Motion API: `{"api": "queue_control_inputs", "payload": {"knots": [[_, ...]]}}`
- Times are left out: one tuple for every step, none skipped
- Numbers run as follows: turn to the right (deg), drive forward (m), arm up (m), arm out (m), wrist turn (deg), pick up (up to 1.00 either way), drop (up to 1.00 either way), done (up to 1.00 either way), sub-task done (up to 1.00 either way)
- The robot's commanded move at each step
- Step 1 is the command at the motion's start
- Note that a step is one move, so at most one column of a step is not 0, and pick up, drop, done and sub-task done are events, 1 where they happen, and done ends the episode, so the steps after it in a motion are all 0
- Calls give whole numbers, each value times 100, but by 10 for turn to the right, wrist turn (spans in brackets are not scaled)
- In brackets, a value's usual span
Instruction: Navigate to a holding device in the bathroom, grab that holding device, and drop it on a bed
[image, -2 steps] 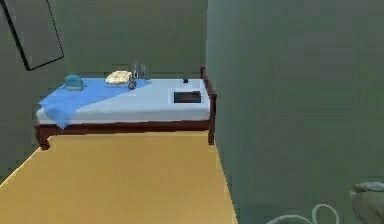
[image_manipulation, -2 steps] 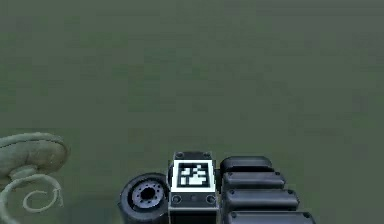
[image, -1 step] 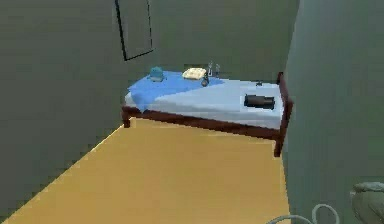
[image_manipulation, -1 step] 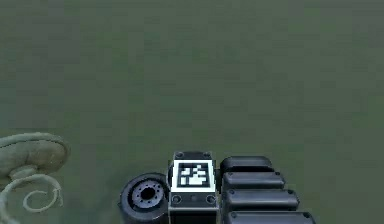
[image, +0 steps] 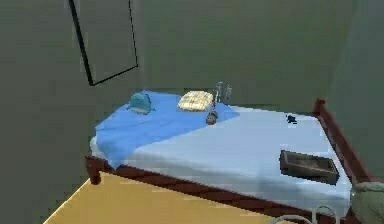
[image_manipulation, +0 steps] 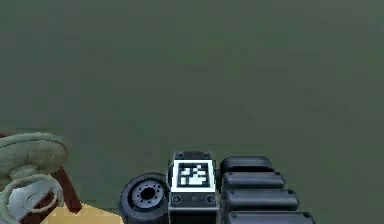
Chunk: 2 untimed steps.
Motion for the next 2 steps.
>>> {"api": "queue_control_inputs", "payload": {"knots": [[0, 85, 0, 0, 0, 0, 0, 0, 0], [-420, 0, 0, 0, 0, 0, 0, 0, 0]]}}
